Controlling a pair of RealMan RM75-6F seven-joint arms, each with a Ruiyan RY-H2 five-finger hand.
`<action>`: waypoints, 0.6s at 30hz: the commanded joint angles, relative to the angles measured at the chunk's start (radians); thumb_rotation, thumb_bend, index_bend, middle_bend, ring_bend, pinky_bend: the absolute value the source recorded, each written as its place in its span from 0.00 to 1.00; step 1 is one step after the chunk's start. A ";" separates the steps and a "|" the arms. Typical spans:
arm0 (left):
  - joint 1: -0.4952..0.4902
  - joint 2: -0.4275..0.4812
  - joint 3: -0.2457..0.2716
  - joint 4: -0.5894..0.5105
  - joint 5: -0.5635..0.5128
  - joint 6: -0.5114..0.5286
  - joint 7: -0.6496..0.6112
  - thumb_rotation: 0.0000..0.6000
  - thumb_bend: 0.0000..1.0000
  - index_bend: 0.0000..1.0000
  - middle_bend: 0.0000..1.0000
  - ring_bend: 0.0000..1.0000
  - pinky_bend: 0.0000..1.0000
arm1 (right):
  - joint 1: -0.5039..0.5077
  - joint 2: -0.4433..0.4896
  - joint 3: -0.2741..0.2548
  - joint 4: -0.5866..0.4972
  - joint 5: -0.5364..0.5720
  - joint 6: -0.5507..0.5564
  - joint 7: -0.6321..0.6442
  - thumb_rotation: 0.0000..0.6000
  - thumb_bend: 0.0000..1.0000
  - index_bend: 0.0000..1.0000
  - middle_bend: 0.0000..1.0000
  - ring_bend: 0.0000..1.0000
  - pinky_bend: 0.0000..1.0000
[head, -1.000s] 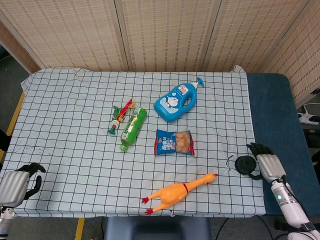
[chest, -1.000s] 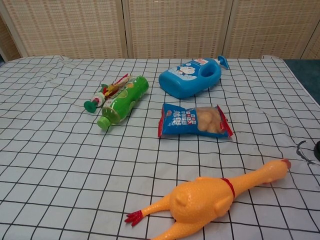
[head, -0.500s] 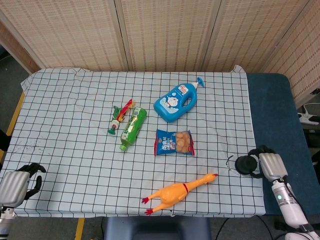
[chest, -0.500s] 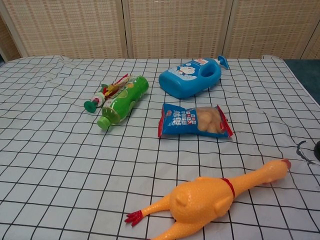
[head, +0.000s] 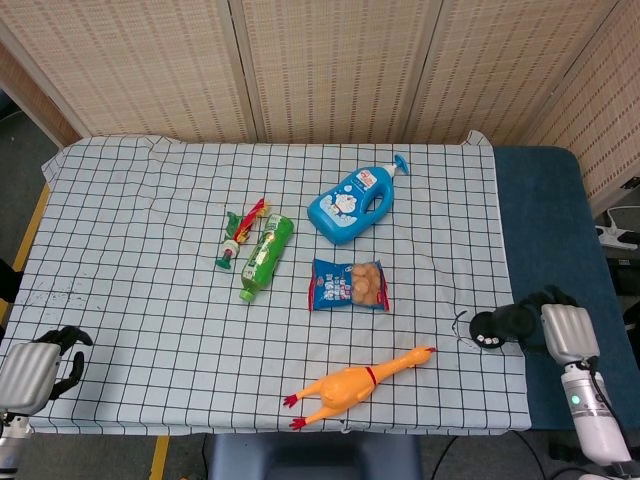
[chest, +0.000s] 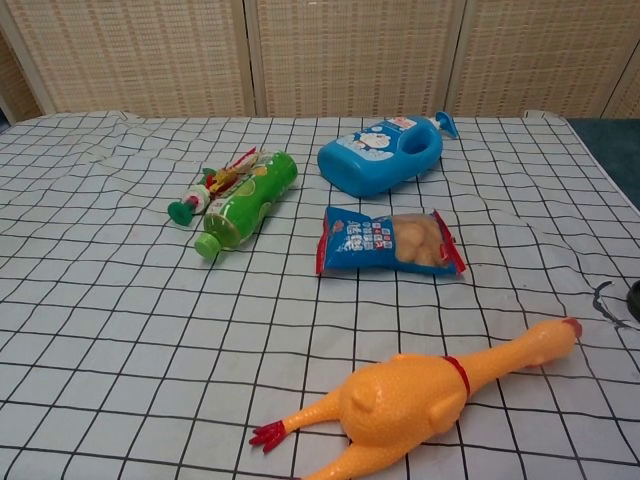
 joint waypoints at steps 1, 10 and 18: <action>-0.001 -0.001 0.000 -0.001 0.001 0.000 0.004 1.00 0.60 0.43 0.39 0.41 0.66 | -0.010 0.002 0.030 0.004 0.062 0.006 -0.033 1.00 0.05 0.56 0.32 0.13 0.25; -0.003 -0.002 0.001 -0.001 -0.001 -0.005 0.007 1.00 0.60 0.43 0.39 0.41 0.66 | 0.007 0.024 0.023 0.025 0.087 -0.098 0.015 1.00 0.05 0.29 0.21 0.04 0.25; -0.003 -0.002 0.001 0.002 -0.004 -0.008 0.003 1.00 0.60 0.43 0.39 0.41 0.66 | 0.001 0.059 0.017 -0.018 0.066 -0.089 0.025 1.00 0.05 0.08 0.08 0.00 0.25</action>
